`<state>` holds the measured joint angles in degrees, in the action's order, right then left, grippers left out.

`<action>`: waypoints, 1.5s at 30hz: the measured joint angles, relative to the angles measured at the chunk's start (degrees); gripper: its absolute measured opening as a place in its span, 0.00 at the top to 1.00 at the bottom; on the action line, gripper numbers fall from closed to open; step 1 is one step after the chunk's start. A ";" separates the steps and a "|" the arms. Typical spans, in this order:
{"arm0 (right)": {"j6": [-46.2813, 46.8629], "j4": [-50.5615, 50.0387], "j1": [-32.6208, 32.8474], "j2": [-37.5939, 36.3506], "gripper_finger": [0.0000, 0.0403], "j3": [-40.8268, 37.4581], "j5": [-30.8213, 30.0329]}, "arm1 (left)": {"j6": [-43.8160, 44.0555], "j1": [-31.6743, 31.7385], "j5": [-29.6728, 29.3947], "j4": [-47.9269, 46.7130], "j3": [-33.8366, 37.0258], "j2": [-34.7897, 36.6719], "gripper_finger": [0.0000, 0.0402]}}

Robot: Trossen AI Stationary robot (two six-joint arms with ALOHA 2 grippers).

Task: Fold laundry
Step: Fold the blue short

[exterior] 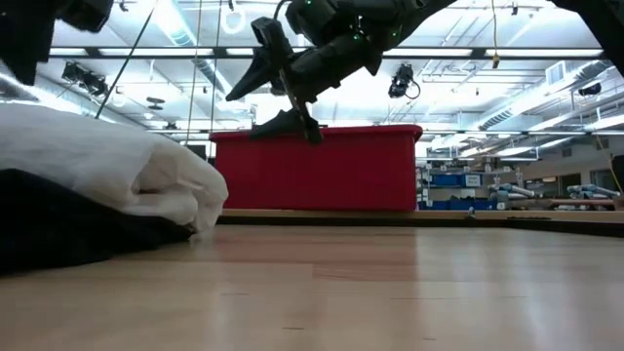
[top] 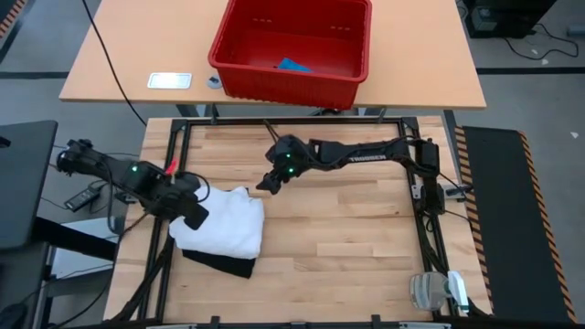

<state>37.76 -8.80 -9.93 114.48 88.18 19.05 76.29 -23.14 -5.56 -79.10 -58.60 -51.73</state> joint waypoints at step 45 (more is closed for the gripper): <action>-16.37 -11.26 -10.12 -12.44 0.50 0.00 8.39 | -17.11 21.86 -17.72 29.07 -5.93 -1.21 0.55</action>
<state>21.39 -20.05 -20.05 102.04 88.18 27.44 59.18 -1.28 -23.28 -50.03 -64.53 -52.94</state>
